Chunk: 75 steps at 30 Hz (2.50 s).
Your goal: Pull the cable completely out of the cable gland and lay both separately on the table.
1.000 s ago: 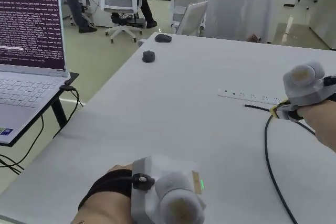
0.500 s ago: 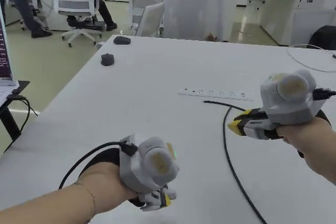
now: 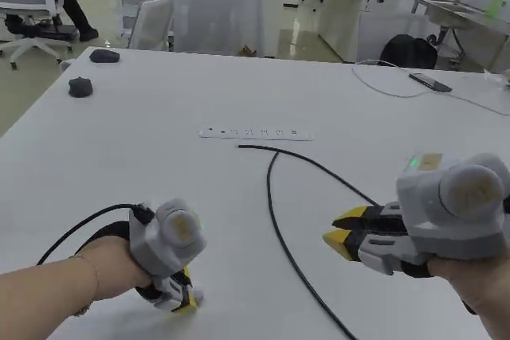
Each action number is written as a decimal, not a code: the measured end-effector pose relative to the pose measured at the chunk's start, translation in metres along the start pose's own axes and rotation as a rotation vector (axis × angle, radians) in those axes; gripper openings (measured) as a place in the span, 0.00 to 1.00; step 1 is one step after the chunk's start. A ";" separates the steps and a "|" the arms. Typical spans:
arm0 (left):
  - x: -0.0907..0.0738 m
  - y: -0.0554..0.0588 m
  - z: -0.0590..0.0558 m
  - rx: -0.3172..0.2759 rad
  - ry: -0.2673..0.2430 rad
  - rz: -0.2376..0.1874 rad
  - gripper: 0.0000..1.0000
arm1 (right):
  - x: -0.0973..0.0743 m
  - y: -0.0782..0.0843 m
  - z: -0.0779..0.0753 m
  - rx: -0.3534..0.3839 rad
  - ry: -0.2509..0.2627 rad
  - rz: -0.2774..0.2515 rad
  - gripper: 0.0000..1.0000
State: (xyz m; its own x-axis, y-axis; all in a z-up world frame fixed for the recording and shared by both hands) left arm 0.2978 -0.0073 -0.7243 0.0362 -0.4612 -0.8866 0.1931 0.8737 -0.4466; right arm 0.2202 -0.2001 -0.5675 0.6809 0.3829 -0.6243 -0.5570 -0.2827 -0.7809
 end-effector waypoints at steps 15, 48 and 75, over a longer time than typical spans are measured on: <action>-0.121 0.031 -0.065 -0.290 0.039 -0.087 0.41 | -0.017 0.045 0.016 0.051 -0.055 0.186 0.21; -0.234 0.084 -0.139 -0.841 -0.478 -0.349 0.50 | -0.051 0.085 0.063 0.587 -0.146 0.195 0.46; -0.222 0.086 -0.132 -0.852 -0.467 -0.317 0.55 | -0.045 0.088 0.065 0.562 -0.148 0.243 0.45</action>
State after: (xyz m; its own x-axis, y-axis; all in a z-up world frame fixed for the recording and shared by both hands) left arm 0.1772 0.1904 -0.5821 0.5187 -0.5456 -0.6582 -0.4944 0.4367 -0.7516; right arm 0.1100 -0.1854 -0.6068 0.4527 0.4945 -0.7419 -0.8799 0.1130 -0.4616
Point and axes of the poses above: the centre of the closed fingertips' face, and the gripper's own axes: x roughly forward along the fingers, z roughly to its left, y roughly out of its underside, the point moved 4 cm from there along -x, roughly backward along the fingers, and after that the axes turned 13 degrees about x, right-handed, at the moved point
